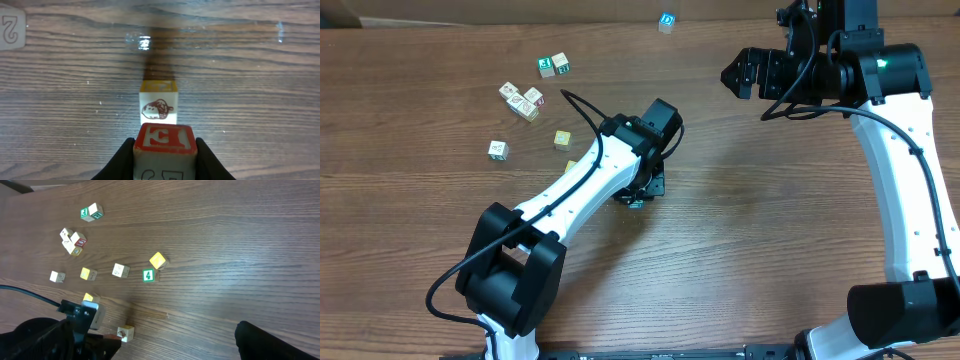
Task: Form a tower
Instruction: 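Carry the red-lettered block over the yellow block at center, then lower the red block onto the yellow block and open the left gripper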
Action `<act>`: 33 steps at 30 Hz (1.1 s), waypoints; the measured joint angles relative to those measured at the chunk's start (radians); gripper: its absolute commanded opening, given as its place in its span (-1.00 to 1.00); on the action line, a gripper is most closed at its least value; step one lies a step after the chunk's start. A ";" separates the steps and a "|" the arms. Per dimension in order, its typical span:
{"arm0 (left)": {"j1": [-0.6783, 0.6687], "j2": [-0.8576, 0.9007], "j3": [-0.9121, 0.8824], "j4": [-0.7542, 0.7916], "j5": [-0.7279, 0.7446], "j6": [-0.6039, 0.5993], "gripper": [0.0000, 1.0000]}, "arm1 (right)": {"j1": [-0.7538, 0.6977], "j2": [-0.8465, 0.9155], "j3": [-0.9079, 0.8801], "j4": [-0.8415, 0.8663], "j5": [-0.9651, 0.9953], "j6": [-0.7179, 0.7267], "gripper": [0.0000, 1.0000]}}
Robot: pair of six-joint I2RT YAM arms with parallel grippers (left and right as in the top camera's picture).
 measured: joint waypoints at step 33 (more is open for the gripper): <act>0.000 0.000 -0.110 0.148 -0.045 -0.018 -0.54 | 0.000 0.000 0.000 0.000 0.000 0.000 1.00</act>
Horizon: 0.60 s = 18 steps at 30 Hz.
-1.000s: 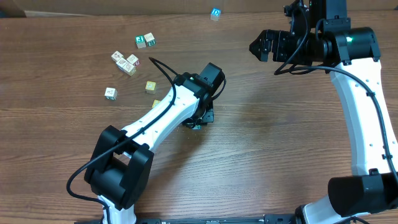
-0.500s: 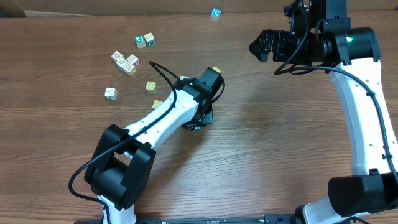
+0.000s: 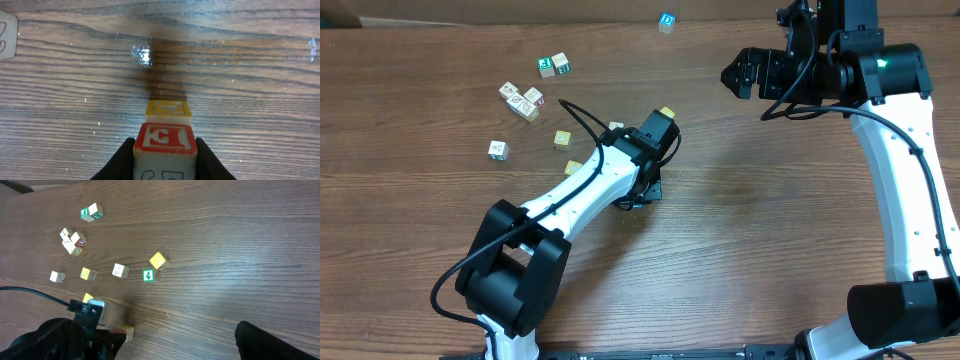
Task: Form a tower
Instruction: 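Lower the red block onto the yellow block and open the left gripper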
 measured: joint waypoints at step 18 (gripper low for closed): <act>0.000 0.000 -0.001 0.008 -0.002 0.000 -0.49 | 0.000 0.000 0.000 0.000 0.000 0.000 1.00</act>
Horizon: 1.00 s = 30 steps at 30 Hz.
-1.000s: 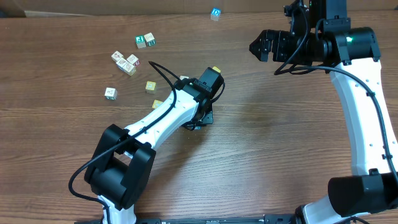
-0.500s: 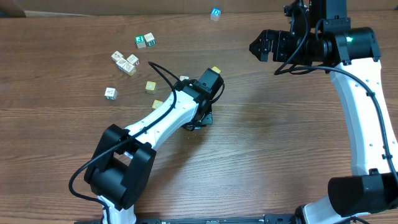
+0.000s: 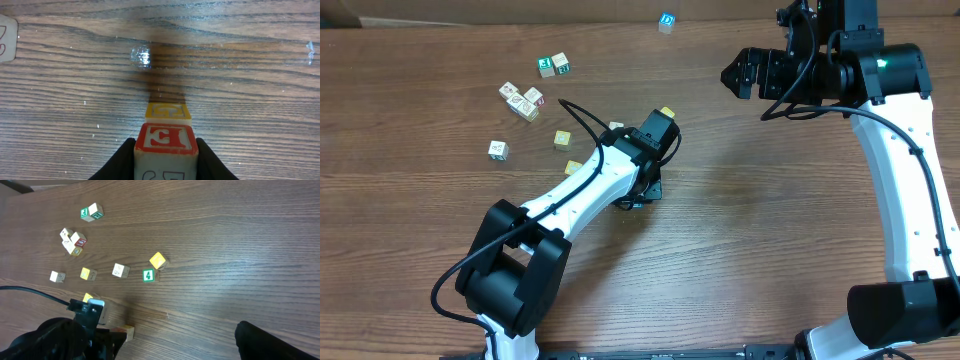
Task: Form a tower
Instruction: 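Lower the red block onto the yellow block and open the left gripper, then raise the left gripper and swing it to the upper-left blocks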
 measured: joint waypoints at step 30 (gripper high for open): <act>0.000 0.000 -0.007 -0.002 0.001 -0.005 0.22 | 0.000 0.000 0.000 0.000 0.000 0.000 1.00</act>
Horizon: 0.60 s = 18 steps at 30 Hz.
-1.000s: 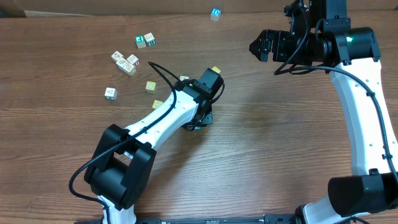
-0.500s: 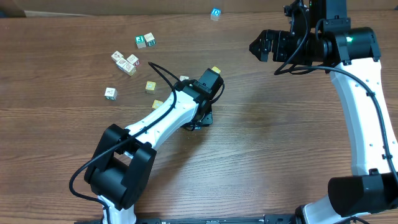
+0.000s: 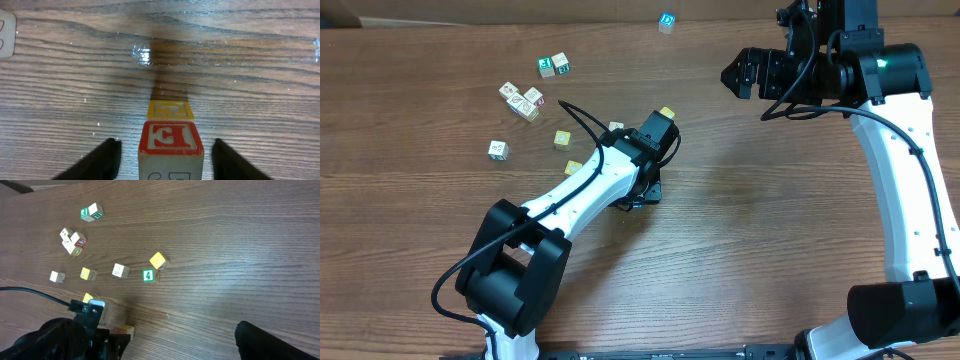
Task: Form a tower
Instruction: 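Raise the left gripper and swing it to the upper-left blocks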
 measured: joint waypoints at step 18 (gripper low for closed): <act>0.074 0.000 0.283 -0.198 0.000 0.071 0.28 | 0.000 0.000 0.000 0.000 0.000 0.000 1.00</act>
